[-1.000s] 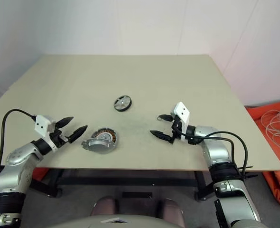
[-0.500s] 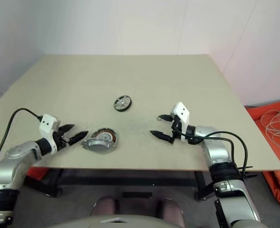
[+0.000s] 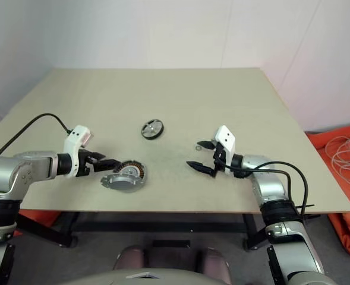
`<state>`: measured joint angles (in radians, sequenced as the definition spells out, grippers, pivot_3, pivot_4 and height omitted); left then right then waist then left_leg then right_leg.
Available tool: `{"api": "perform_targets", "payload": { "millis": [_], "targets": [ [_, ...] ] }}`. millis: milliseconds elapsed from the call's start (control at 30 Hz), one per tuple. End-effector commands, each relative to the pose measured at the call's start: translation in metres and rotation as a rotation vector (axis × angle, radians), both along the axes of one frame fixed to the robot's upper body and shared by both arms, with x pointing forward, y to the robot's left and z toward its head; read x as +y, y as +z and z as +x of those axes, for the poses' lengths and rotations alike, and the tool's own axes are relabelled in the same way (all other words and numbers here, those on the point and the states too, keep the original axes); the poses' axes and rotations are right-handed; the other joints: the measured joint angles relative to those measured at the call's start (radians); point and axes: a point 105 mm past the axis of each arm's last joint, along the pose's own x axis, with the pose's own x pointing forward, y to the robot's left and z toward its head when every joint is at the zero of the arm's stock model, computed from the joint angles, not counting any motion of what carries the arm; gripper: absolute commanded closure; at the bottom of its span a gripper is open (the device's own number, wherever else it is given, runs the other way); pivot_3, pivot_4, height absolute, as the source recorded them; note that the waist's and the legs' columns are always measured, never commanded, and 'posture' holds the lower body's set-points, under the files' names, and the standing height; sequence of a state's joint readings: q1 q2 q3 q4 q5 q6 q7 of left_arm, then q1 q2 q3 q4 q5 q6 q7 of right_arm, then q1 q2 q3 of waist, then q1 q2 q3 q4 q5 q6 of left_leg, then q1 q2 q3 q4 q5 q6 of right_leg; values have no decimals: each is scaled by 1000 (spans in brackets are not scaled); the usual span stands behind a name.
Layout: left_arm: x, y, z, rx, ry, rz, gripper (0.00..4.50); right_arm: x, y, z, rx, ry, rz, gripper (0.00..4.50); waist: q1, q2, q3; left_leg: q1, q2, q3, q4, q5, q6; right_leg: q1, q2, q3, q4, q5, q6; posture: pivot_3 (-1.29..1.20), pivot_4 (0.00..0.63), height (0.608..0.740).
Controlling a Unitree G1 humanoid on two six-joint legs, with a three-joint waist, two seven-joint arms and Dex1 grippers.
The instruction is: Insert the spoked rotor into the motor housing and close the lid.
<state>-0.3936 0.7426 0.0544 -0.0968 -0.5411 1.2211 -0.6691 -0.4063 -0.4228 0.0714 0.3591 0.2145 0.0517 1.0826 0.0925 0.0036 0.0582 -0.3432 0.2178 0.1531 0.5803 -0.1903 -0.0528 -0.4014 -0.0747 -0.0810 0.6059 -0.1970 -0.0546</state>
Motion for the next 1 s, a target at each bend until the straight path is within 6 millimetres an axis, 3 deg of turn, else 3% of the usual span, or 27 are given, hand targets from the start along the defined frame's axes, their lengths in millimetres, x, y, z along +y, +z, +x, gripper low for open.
{"api": "perform_targets", "payload": {
  "millis": [33,167,367,633,1000],
  "targets": [
    [-4,1,0,10,-21,51,35,2,12,1,-54,6,15,0,0,0,0,0,0,0,0,0,0,0,0,0,0,0,0,0,0,740],
    [-6,-6,-3,42,-30,86,35,2,11,1,-56,2,14,0,1,0,0,0,0,0,0,0,0,0,0,0,0,0,1,0,0,740],
    [-9,-16,-9,79,-48,132,1877,1,12,1,-59,-2,13,0,1,0,0,0,0,0,0,0,0,1,0,0,0,0,1,0,0,740],
    [-12,-14,-5,65,-39,135,4472,-1,11,2,-59,-8,10,0,1,1,0,2,-1,0,1,0,0,4,0,0,-1,-1,1,0,0,740],
    [-16,-8,5,17,-110,136,4472,-1,11,3,-60,-11,9,0,4,2,0,1,-1,-2,1,0,0,3,0,0,-1,-1,1,0,0,740]
  ]
}}
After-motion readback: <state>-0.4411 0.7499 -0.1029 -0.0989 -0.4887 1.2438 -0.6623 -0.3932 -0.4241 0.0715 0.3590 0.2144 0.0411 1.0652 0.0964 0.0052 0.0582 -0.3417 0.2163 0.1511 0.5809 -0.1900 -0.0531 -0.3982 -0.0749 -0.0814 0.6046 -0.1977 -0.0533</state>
